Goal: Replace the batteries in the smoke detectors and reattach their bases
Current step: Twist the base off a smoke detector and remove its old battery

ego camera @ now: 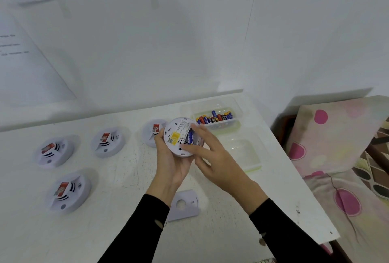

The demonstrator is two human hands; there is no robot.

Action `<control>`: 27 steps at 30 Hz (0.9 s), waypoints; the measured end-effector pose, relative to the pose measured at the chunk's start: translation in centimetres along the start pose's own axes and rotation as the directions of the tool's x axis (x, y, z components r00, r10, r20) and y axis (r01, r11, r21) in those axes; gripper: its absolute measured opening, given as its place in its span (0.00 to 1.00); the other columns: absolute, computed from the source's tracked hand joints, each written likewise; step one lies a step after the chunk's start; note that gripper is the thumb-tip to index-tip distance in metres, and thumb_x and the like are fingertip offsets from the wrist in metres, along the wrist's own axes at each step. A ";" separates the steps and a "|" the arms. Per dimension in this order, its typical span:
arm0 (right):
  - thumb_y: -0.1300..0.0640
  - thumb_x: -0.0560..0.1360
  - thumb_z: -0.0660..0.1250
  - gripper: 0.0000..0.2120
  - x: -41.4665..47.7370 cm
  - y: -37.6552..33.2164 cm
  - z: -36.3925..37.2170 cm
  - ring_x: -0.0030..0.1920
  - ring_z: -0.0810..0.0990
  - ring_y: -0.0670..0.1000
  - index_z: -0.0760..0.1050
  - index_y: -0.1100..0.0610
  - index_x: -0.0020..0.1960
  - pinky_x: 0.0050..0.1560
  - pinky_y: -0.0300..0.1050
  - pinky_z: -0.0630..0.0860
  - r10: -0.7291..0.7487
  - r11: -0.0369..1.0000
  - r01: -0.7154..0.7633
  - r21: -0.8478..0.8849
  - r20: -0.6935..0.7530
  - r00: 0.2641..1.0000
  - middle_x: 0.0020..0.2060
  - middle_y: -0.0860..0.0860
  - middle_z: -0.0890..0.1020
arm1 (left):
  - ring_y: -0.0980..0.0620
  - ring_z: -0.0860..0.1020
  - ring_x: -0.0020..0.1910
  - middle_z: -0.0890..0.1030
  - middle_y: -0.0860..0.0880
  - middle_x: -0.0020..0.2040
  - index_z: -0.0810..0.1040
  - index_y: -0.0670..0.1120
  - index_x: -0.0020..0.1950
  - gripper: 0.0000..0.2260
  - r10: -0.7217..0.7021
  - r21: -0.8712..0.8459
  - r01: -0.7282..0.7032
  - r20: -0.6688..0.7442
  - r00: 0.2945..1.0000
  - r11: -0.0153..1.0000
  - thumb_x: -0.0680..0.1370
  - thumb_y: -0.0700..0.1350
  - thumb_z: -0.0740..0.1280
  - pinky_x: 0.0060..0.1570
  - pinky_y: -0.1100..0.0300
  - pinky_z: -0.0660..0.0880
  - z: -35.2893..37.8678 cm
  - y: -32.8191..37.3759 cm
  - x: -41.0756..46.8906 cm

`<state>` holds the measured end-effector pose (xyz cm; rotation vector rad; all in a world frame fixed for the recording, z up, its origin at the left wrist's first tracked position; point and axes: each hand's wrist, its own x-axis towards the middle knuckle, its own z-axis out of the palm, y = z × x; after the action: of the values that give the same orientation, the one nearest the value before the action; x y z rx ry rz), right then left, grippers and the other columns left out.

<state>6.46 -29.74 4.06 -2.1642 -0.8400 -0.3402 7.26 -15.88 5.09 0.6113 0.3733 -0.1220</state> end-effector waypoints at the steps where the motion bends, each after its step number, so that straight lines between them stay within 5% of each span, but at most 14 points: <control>1: 0.63 0.79 0.60 0.17 -0.1 0.2 -0.1 0.76 0.59 0.52 0.76 0.53 0.65 0.73 0.43 0.62 -0.047 0.999 0.047 -0.027 0.018 0.999 0.74 0.53 0.65 | 0.44 0.83 0.51 0.83 0.40 0.55 0.76 0.42 0.67 0.27 -0.002 -0.012 0.002 -0.001 1.000 1.000 0.82 0.60 0.53 0.43 0.54 0.83 -0.1 0.1 0.1; 4: 0.66 0.80 0.60 0.15 -0.2 -0.4 -0.6 0.71 0.70 0.49 0.75 0.59 0.65 0.69 0.44 0.68 -0.062 0.997 0.065 0.048 -0.061 0.996 0.68 0.52 0.74 | 0.43 0.82 0.52 0.83 0.39 0.55 0.72 0.41 0.72 0.29 -0.009 -0.034 0.010 0.018 1.000 0.999 0.82 0.61 0.53 0.46 0.52 0.82 -0.1 0.1 0.2; 7: 0.62 0.81 0.59 0.11 0.4 -1.0 -1.8 0.56 0.81 0.46 0.75 0.58 0.61 0.56 0.38 0.76 0.246 0.941 -0.146 0.305 -0.322 0.914 0.55 0.50 0.82 | 0.38 0.79 0.60 0.83 0.38 0.57 0.74 0.42 0.71 0.26 -0.016 -0.090 0.020 0.045 0.999 0.996 0.82 0.59 0.56 0.52 0.44 0.81 -0.4 0.0 0.3; 9: 0.60 0.81 0.61 0.09 0.5 0.6 -2.7 0.47 0.82 0.47 0.77 0.57 0.58 0.48 0.37 0.76 0.371 0.923 -0.286 0.258 -0.397 0.839 0.48 0.50 0.83 | 0.33 0.76 0.65 0.82 0.37 0.61 0.74 0.42 0.70 0.25 -0.009 -0.128 0.016 0.058 0.998 0.992 0.82 0.58 0.58 0.53 0.38 0.79 -1.0 0.1 0.4; 12: 0.58 0.79 0.64 0.10 -0.1 4.4 -3.3 0.45 0.80 0.52 0.81 0.60 0.55 0.50 0.43 0.75 0.550 0.819 -0.559 -0.129 -0.102 0.829 0.49 0.54 0.82 | 0.30 0.74 0.66 0.78 0.36 0.65 0.73 0.43 0.71 0.26 0.000 -0.140 0.011 0.076 0.997 0.990 0.80 0.58 0.60 0.54 0.34 0.78 -1.8 0.4 0.4; 16: 0.55 0.80 0.61 0.13 -0.6 6.3 -2.9 0.51 0.79 0.56 0.81 0.61 0.53 0.49 0.46 0.75 0.692 0.679 -0.584 -0.445 0.125 0.710 0.50 0.55 0.79 | 0.34 0.76 0.66 0.78 0.37 0.67 0.73 0.44 0.72 0.31 0.034 -0.096 -0.026 0.073 0.997 0.995 0.74 0.61 0.66 0.58 0.30 0.73 -2.3 0.8 -0.3; 20: 0.61 0.78 0.62 0.11 -1.1 2.5 -1.2 0.48 0.80 0.53 0.81 0.58 0.55 0.47 0.40 0.73 0.334 0.900 -0.362 -0.242 -0.148 0.931 0.48 0.52 0.80 | 0.38 0.77 0.65 0.77 0.39 0.69 0.70 0.44 0.74 0.35 0.103 0.062 -0.105 0.029 0.994 0.993 0.71 0.54 0.75 0.63 0.34 0.73 -4.0 1.9 -0.9; 24: 0.64 0.75 0.64 0.11 -4.7 -2.2 3.2 0.47 0.80 0.52 0.80 0.57 0.55 0.48 0.43 0.76 -0.091 0.994 0.098 -0.044 0.132 0.987 0.48 0.52 0.81 | 0.43 0.80 0.62 0.81 0.42 0.64 0.75 0.44 0.69 0.21 0.155 0.259 -0.150 0.005 0.988 0.954 0.83 0.54 0.57 0.61 0.47 0.77 -6.6 3.7 -2.3; 27: 0.60 0.73 0.66 0.08 -7.6 -2.0 5.5 0.46 0.80 0.52 0.81 0.55 0.51 0.47 0.46 0.76 -0.197 0.971 0.222 -0.087 0.234 0.952 0.48 0.50 0.82 | 0.44 0.80 0.62 0.84 0.46 0.60 0.78 0.47 0.65 0.19 0.211 0.424 -0.131 -0.149 0.966 0.896 0.83 0.56 0.59 0.61 0.49 0.76 -8.9 4.7 -3.6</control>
<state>-0.71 -28.08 -2.12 -2.2503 -1.2105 -0.2562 2.25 -6.86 2.22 1.0767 0.4835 0.0321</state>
